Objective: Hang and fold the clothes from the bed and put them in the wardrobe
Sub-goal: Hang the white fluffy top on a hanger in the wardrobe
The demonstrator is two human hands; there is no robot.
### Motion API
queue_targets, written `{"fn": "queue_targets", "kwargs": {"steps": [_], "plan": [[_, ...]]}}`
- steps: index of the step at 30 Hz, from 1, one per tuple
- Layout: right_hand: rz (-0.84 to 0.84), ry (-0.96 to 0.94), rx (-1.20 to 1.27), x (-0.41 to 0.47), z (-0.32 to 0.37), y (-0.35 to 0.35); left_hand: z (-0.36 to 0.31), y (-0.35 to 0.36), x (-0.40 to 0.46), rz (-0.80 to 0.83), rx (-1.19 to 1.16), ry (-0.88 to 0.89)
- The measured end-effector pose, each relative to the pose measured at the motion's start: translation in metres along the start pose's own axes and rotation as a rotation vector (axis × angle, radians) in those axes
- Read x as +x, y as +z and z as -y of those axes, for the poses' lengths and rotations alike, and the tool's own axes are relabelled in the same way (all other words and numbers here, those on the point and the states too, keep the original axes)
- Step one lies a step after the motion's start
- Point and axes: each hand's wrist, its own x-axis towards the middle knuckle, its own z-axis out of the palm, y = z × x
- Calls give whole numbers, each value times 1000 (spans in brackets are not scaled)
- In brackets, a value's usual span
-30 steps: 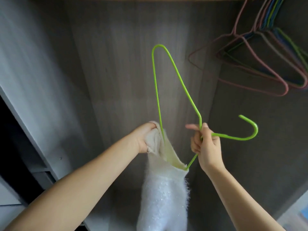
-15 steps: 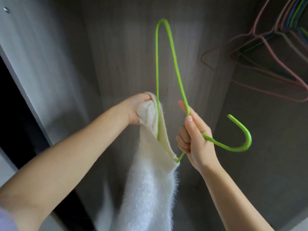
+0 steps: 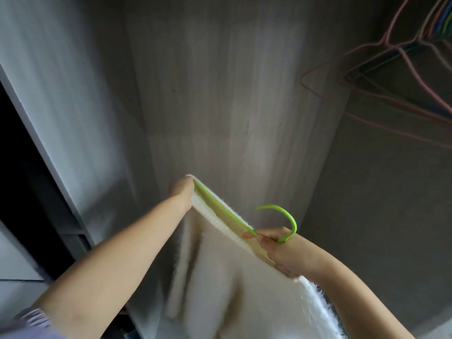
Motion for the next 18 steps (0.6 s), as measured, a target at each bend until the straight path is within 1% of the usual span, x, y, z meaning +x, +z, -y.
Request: {"fn": "queue_targets", "kwargs": {"steps": [2,3,4,5,7,9,11,13,14,15,17,18], "plan": [[-7,71,-110,1,-9,10,5,5,-1,-5,214,194],[-17,98,-158,0,-13,17,6,8,-4,16,306,271],[-33,124,-159,-1,-16,23,7,11,-7,42,371,311],[-44,149,-107,-2,-16,25,9,14,-8,72,407,324],[-61,174,99,-2,-11,16,13,18,-10,157,493,357],[-32,168,202,2,-2,1,17,20,-13,264,530,429],[-18,172,196,15,11,-4,11,24,-21,349,505,506],[-45,178,205,33,26,-1,4,29,-27,428,520,586],[-66,175,250,41,34,0,0,31,-28,458,549,594],[-84,170,316,47,40,-1,-2,29,-28,500,544,550],[-110,150,485,55,47,-8,-2,18,-24,622,449,432],[-126,136,573,58,49,-13,-2,10,-23,659,386,414]]}}
